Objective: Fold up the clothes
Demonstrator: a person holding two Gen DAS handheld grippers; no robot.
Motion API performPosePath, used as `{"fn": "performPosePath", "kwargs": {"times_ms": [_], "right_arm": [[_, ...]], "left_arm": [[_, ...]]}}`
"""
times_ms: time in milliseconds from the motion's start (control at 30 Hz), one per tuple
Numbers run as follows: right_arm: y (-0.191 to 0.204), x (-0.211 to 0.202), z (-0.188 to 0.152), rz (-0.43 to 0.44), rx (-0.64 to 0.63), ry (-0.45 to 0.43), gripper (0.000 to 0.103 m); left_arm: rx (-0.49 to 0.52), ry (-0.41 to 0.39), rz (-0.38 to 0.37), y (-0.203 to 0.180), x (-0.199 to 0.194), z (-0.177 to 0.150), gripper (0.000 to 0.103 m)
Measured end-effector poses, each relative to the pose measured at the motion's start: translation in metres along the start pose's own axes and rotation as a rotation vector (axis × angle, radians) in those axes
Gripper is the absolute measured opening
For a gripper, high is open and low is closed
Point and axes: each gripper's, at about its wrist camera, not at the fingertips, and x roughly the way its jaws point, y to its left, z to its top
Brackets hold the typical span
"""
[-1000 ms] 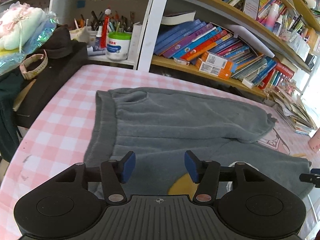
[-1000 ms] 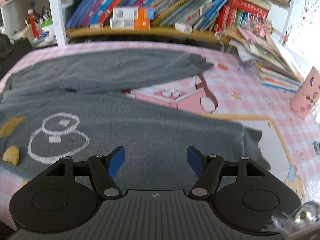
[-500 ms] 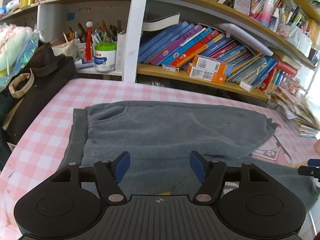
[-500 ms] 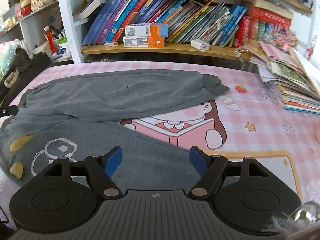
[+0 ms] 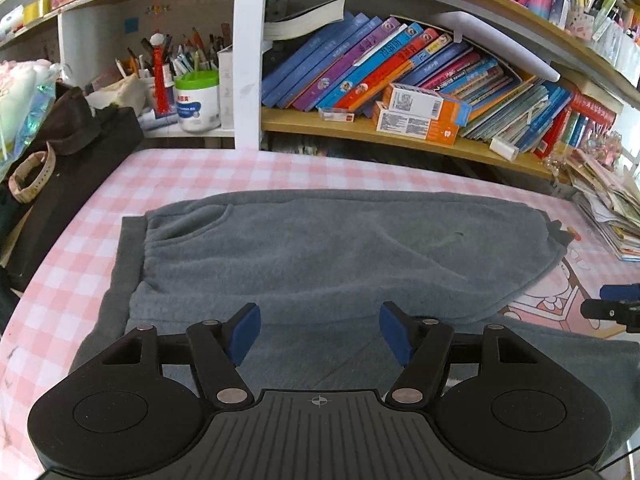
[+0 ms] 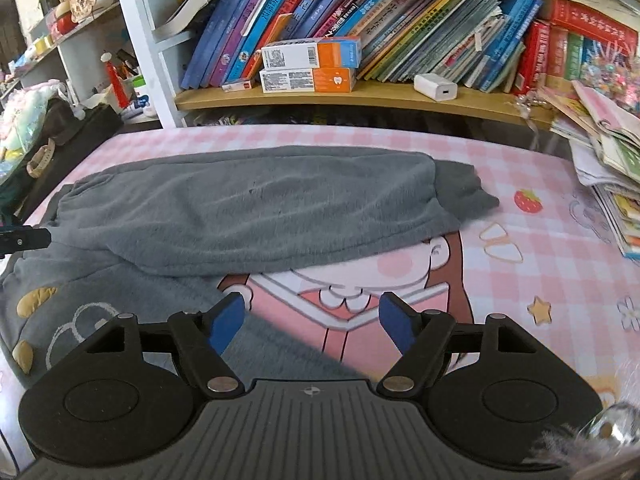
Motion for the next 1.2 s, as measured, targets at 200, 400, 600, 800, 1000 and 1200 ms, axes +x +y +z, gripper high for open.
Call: {"fn": "performPosePath", "kwargs": {"times_ms": [200,400,600,800,1000,1200], "right_arm": [[-0.016,0.004,0.025,0.036,-0.027,-0.033,0.073],[-0.027,0.019,0.047,0.094,-0.118,-0.026,0.075],[-0.041,0.052,0.073,0.124,-0.210,0.018,0.075],[-0.057,0.081,0.101,0.173,-0.310,0.041,0.079],[-0.078,0.111,0.124,0.151,-0.398,0.075,0.080],[-0.101,0.131,0.144,0.144,-0.405,0.083,0.082]], "left_arm": [[0.028,-0.023,0.012,-0.002,0.000,0.016,0.068],[0.116,-0.040,0.020,0.003,0.012,0.039,0.076],[0.202,-0.047,0.040,0.012,0.037,0.068,0.078],[0.324,-0.017,0.026,0.019,0.065,0.086,0.085],[0.400,0.041,0.014,0.028,0.101,0.100,0.087],[0.436,0.078,-0.005,0.033,0.134,0.115,0.088]]}}
